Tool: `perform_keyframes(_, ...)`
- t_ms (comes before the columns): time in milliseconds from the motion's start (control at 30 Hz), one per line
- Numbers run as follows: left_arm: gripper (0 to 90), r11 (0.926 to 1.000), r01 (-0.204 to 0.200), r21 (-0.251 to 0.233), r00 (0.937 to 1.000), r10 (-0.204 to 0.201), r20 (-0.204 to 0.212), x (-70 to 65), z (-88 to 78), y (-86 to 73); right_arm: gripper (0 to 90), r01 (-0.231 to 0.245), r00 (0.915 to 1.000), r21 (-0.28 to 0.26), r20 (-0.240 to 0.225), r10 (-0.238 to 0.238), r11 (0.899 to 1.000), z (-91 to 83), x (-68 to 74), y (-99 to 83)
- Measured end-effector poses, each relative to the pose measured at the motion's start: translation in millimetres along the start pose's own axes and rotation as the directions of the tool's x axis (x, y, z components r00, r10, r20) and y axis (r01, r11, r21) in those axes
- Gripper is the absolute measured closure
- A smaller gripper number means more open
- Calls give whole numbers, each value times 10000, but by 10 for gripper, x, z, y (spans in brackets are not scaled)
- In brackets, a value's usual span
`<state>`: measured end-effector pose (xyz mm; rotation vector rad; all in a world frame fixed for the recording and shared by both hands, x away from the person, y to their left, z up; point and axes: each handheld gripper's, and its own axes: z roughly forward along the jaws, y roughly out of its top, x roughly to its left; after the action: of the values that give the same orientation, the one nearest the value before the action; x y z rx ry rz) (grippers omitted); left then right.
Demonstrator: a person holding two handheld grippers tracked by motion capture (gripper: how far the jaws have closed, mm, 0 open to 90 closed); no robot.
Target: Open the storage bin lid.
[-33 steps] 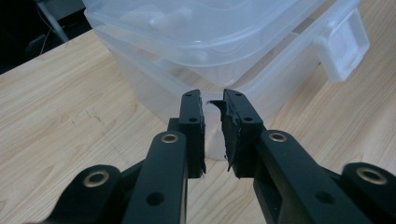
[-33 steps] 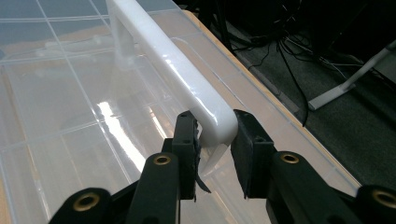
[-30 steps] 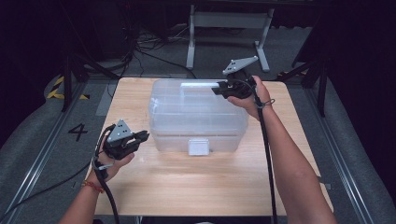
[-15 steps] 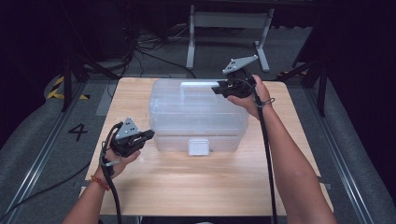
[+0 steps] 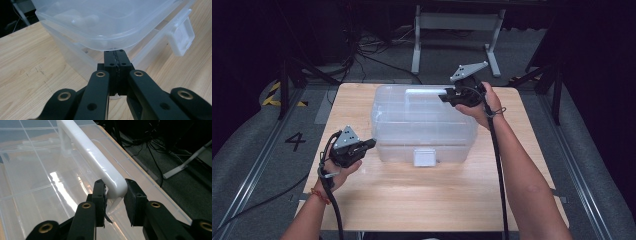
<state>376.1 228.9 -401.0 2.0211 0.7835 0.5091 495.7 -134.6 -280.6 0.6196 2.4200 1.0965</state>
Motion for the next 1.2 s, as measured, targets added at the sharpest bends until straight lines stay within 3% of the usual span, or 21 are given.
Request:
perform_keyframes(367, 897, 10000, -19, 68, 10000, 20, -40, -2, 5, -7, 712, 82, 9990, -229, 443, -72, 9997, -126, 37, -81)
perform_keyframes(633, 897, 9999, -88, 140, 9999, 89, -80, -3, 5, -8, 713, 27, 9957, -997, 929, 66, 9950, -471, 1, -229)
perform_keyframes(733, 897, 9999, -78, 129, 9999, 79, -88, -5, 4, -6, 714, 60, 9938, -1105, 1114, 64, 9939, -605, -20, -355)
perform_keyframes(1000, 898, 9999, -72, 129, 9999, 74, -103, -6, 4, -1, 712, -661, 9854, -1514, 1458, 884, 9863, -910, -147, -890)
perform_keyframes(1200, 898, 9999, -66, 117, 9999, 67, -103, -4, 3, 0, 706, -921, 9850, -1436, 1319, 1113, 9853, -933, -132, -1246)
